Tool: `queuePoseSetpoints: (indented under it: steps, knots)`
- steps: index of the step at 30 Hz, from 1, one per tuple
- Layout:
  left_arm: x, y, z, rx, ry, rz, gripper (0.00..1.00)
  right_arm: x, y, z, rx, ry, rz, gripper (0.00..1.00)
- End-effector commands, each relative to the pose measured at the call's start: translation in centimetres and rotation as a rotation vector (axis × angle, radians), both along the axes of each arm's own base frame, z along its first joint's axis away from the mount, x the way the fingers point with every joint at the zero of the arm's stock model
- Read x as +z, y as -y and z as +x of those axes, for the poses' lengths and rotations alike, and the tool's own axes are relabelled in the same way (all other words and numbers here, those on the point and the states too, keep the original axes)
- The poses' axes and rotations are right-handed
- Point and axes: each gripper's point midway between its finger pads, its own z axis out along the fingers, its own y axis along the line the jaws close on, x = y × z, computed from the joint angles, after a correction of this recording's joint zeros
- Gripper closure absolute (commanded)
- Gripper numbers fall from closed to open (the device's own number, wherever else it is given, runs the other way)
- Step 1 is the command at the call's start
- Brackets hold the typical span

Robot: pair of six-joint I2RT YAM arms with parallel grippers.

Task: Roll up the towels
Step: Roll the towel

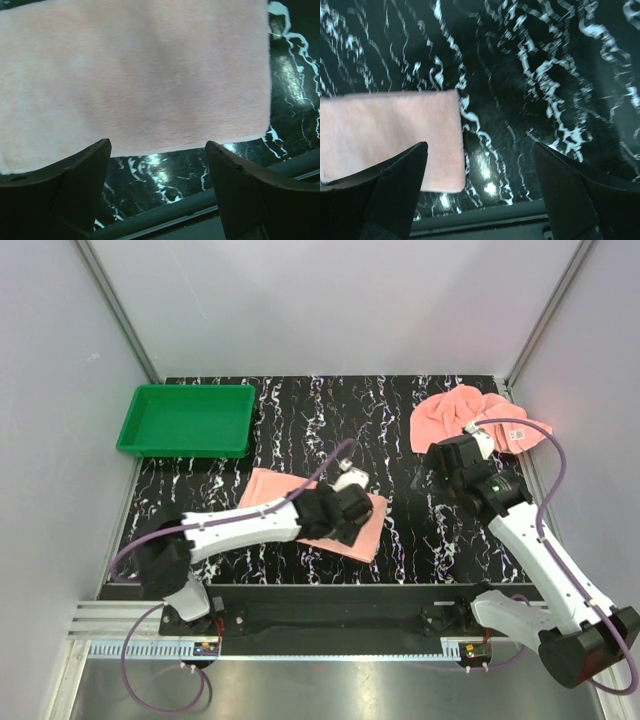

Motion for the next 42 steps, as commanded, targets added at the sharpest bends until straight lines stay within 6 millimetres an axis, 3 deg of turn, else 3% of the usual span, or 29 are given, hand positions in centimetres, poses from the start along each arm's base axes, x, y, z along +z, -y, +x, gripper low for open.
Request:
queuePoseSetpoints:
  steps: [1,3,8,13,16,21,27,31,36,42]
  knots:
    - [1.6,4.6,0.7,-0.025,0.079,-0.054,0.19,3.7,3.3,0.8,-0.105,0.127,-0.077,0.05]
    - [1.5,6.4,0.6,-0.052,0.103,-0.029,0.19,4.6,3.9,0.8,-0.107,0.137,-0.091,0.02]
    - [0.4,8.3,0.8,-0.112,0.135,0.032,0.19,5.5,3.4,0.7,-0.053,0.101,-0.049,0.02]
    - [-0.3,9.0,0.4,-0.172,0.17,0.114,0.2,5.2,3.1,0.6,-0.038,0.104,-0.017,0.03]
    - [-1.0,9.7,-0.9,-0.21,0.18,0.125,0.2,4.2,3.3,0.9,-0.045,0.079,-0.011,0.03]
    - [-3.5,9.4,-2.4,-0.222,0.172,0.165,0.21,3.8,3.5,1.5,-0.042,0.074,0.015,0.04]
    - [-4.3,10.0,-3.4,-0.246,0.184,0.199,0.23,3.4,3.8,2.0,-0.037,0.063,0.028,0.04]
    - [-6.6,9.5,-3.7,-0.258,0.174,0.261,0.25,3.0,4.0,2.0,-0.038,0.057,0.04,0.04]
    - [-7.9,9.9,-4.2,-0.271,0.17,0.272,0.35,2.0,3.9,1.9,-0.035,0.038,0.057,0.04]
    - [-8.5,9.9,-3.9,-0.266,0.198,0.335,0.38,1.7,3.6,2.2,-0.027,0.031,0.076,0.05]
